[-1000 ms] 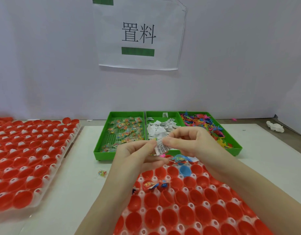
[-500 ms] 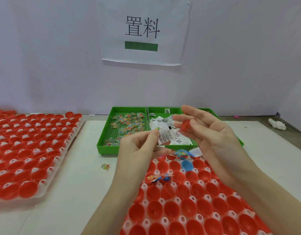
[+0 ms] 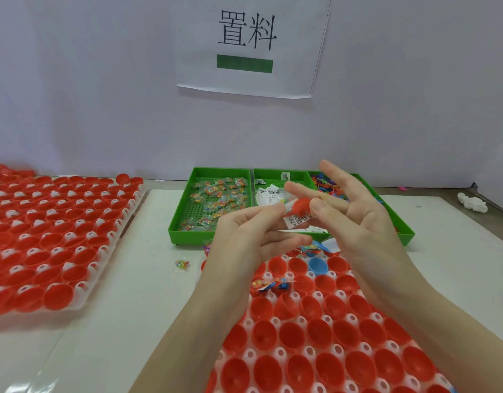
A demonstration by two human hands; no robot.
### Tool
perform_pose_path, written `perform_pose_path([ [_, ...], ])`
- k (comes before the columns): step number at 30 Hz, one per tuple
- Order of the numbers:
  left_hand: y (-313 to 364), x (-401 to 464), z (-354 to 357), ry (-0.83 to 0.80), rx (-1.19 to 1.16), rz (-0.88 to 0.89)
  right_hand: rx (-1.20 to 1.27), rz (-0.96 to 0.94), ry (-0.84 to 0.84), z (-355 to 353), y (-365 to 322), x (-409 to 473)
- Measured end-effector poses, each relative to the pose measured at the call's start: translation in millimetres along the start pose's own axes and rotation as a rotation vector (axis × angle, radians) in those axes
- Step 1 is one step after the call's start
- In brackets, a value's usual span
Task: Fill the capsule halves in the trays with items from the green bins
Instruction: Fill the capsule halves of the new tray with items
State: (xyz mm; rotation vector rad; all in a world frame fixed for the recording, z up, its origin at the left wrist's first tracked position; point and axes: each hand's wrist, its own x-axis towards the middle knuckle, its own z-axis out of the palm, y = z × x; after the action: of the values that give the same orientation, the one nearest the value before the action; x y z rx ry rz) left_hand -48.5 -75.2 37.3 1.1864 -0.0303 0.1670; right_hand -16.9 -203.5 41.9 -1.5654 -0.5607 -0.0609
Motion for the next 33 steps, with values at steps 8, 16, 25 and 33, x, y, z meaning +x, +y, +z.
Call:
perform_pose_path([
  [8,-15,4,-6,0.02,0.161,0.091,-0.212,0.033,0.078,-4,2,3],
  [16,-40,20,-22,0.073,0.948,0.173,-0.486,0.195,-0.071,-29,29,6],
  [25,-7,41,-85,0.449,0.839,0.223,-0.848,0.116,-0.222,-36,61,-6],
  [33,-19,103,-107,0.242,1.391,0.152,-1.095,-0.027,-0.42,-36,70,-7],
])
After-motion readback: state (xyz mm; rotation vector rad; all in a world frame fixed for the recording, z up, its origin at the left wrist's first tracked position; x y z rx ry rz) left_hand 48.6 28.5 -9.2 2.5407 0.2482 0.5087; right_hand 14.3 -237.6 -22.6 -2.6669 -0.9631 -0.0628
